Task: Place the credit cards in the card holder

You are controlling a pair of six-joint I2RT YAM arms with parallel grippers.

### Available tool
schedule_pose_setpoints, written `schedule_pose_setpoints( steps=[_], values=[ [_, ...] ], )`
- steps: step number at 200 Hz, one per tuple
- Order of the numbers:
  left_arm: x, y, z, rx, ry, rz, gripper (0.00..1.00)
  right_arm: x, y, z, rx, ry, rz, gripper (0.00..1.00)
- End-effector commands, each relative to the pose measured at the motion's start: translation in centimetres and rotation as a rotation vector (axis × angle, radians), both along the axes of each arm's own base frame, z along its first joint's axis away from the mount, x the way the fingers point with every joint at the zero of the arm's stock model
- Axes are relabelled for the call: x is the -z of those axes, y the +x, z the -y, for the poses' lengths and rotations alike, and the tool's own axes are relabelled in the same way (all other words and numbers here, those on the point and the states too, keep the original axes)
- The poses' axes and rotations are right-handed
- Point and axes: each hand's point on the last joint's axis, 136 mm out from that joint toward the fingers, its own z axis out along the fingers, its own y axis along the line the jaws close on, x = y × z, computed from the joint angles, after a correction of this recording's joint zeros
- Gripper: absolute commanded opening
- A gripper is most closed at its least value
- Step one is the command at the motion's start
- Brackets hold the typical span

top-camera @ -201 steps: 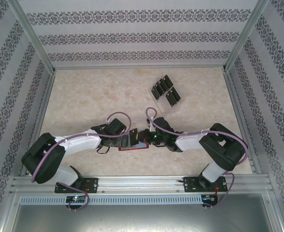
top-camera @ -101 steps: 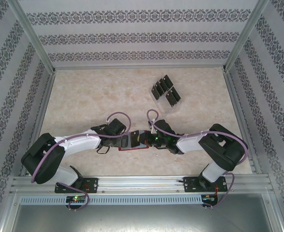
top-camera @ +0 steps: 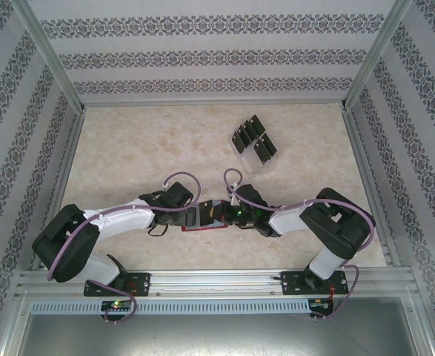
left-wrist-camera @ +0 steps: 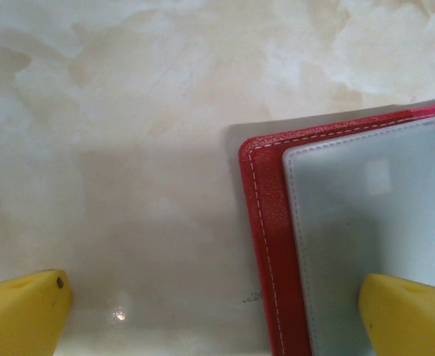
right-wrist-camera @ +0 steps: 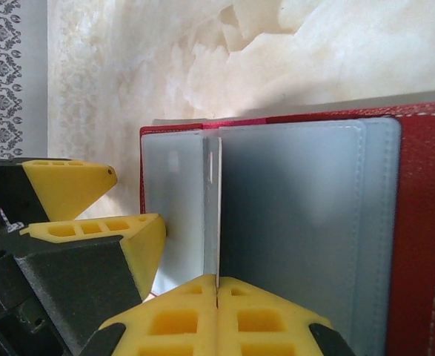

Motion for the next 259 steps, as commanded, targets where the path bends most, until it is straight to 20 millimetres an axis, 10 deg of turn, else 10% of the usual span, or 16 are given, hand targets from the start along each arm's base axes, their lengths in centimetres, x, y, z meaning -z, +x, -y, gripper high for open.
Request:
schedule_pose_setpoints(
  steps=[1, 259],
  values=[
    [1.5, -2.0, -2.1, 0.003, 0.097, -0.063, 1.00, 1.2, -0.9, 0.1, -0.015, -0.015, -0.029, 0.00],
    [1.5, -2.0, -2.0, 0.009, 0.097, -0.063, 1.00, 3.0, -0.9, 0.6, -0.060, -0.032, -0.078, 0.00]
  ],
)
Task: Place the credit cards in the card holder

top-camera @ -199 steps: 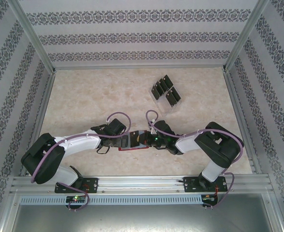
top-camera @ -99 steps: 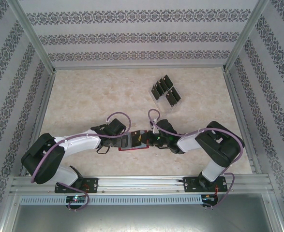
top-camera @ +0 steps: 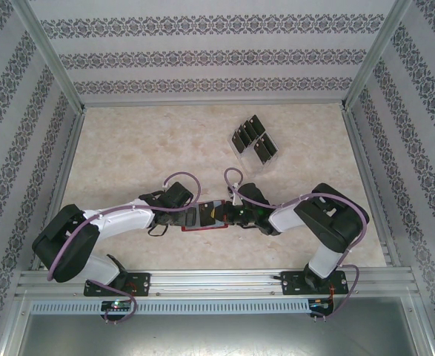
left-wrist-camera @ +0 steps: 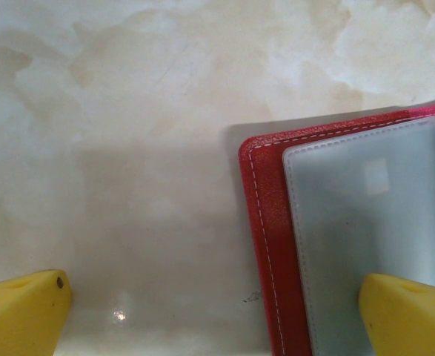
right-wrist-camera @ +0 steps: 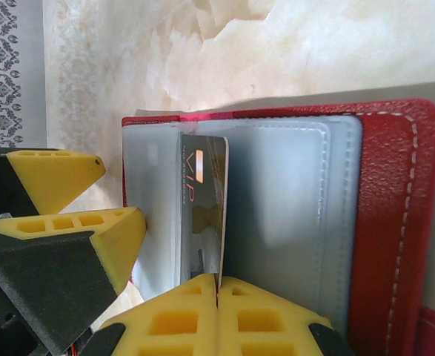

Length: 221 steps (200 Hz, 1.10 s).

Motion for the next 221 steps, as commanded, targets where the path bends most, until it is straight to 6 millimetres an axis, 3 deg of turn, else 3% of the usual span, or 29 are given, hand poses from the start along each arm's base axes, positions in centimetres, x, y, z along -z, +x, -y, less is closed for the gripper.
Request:
schedule_pose_setpoints(
  steps=[1, 84, 221],
  values=[
    [1.4, -1.9, -2.0, 0.009, 0.096, -0.063, 1.00, 1.8, -1.0, 0.2, -0.017, -0.050, -0.044, 0.00],
    [0.6, -1.9, -3.7, -0.034, 0.162, -0.034, 1.00, 2.0, -0.8, 0.0, -0.006, -0.047, -0.068, 0.00],
    [1.4, -2.2, -3.3, -0.022, 0.145, -0.056, 1.00, 1.8, -1.1, -1.5, -0.026, -0.033, -0.105, 0.00]
  ],
)
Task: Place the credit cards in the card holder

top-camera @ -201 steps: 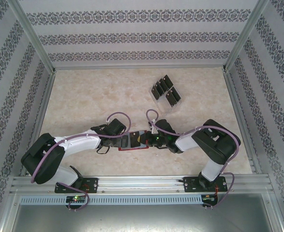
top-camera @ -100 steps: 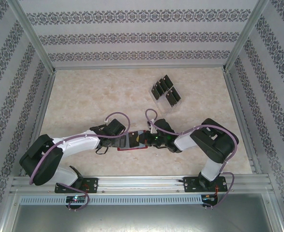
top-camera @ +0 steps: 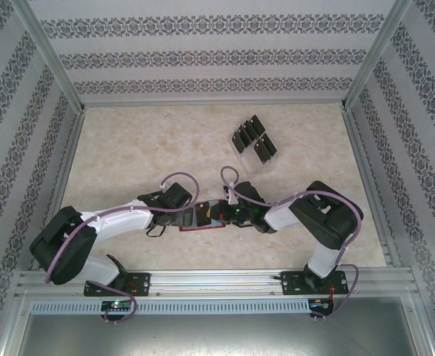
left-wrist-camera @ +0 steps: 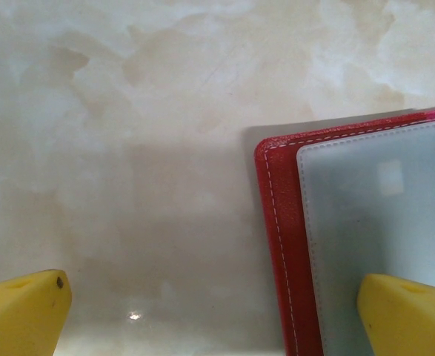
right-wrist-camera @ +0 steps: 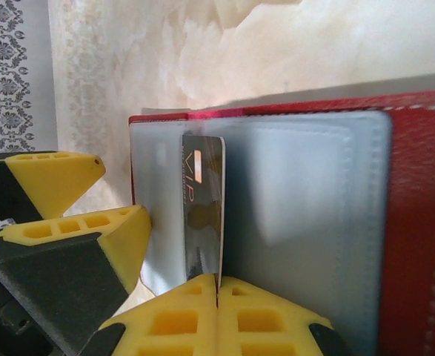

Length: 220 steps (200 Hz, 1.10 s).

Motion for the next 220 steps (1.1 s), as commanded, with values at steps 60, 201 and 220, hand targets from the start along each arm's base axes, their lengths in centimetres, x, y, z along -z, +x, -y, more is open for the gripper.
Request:
schedule_pose_setpoints(
  steps=[60, 201, 220],
  values=[
    [1.8, -2.1, -1.9, 0.001, 0.088, -0.074, 1.00, 2.3, -1.2, -0.3, -0.008, -0.068, -0.066, 0.00],
    [1.8, -2.1, -1.7, 0.004, 0.076, -0.073, 1.00, 2.5, -1.4, -1.6, -0.008, -0.075, -0.065, 0.00],
    [1.9, -2.1, -1.8, 0.003, 0.079, -0.075, 1.00, 2.4, -1.5, -1.7, -0.009, -0.073, -0.064, 0.00]
  ],
)
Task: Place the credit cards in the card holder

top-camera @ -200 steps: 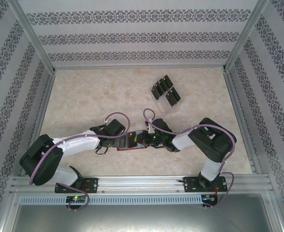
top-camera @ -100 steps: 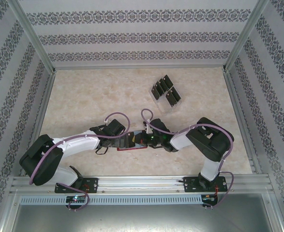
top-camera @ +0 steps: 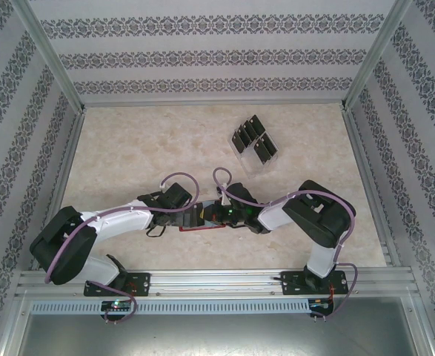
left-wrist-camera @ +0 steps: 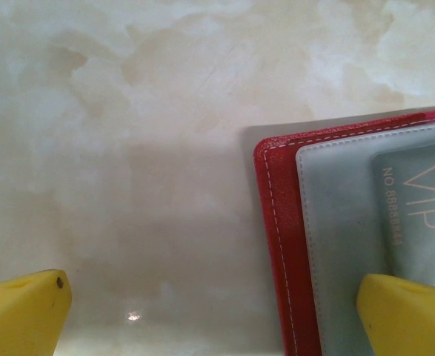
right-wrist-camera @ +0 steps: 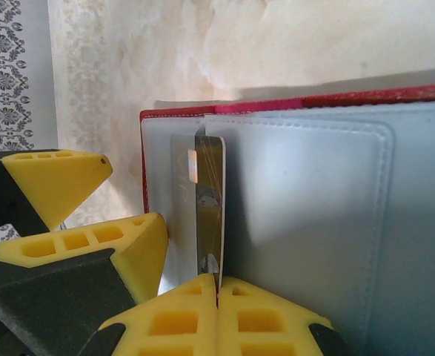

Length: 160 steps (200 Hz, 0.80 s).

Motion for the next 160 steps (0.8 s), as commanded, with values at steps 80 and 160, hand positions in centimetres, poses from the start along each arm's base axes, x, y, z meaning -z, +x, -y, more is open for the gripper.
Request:
schedule_pose_setpoints(
  steps=[80, 160],
  values=[
    [1.6, -2.1, -1.8, 0.003, 0.076, -0.070, 1.00, 1.7, -1.1, 0.9, 0.002, -0.086, -0.036, 0.30],
    [1.6, -2.1, -1.8, 0.004, 0.075, -0.067, 1.00, 1.0, -1.0, 1.5, -0.003, -0.140, -0.008, 0.45]
  ],
)
